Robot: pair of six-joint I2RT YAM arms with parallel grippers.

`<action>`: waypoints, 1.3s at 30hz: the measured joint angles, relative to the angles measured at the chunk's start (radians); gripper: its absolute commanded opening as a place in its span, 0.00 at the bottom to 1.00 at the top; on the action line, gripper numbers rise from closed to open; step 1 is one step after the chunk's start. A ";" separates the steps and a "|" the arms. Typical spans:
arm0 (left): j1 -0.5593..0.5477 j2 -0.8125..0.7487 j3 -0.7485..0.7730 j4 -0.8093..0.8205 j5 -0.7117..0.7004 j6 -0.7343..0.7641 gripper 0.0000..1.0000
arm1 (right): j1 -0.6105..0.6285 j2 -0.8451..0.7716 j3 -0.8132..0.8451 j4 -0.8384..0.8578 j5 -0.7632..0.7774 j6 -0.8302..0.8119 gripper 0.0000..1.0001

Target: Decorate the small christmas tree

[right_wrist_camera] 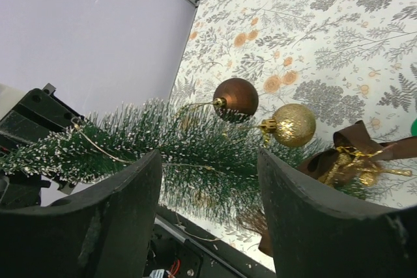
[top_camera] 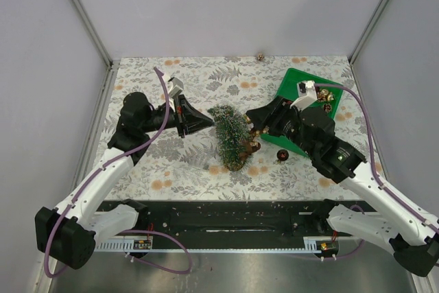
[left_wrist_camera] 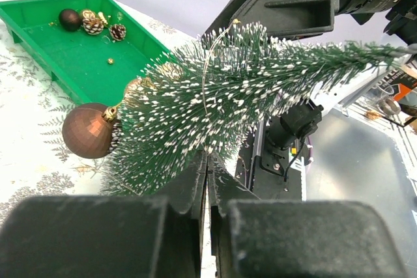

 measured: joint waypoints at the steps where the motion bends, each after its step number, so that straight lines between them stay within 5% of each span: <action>1: 0.003 -0.003 -0.001 0.000 -0.001 0.000 0.18 | 0.000 -0.004 0.000 -0.007 0.008 -0.004 0.69; 6: 0.040 -0.033 -0.001 -0.022 -0.011 0.012 0.63 | 0.000 -0.015 0.003 -0.042 0.039 -0.022 0.69; 12: 0.085 -0.088 -0.002 -0.109 -0.029 0.055 0.99 | 0.000 -0.009 0.019 -0.071 0.048 -0.029 0.70; 29: 0.106 -0.143 0.092 -0.541 -0.118 0.294 0.99 | 0.000 -0.010 0.100 -0.155 0.103 -0.062 0.75; 39: 0.110 -0.176 0.184 -0.806 -0.291 0.433 0.99 | 0.000 -0.007 0.117 -0.257 0.171 -0.085 0.83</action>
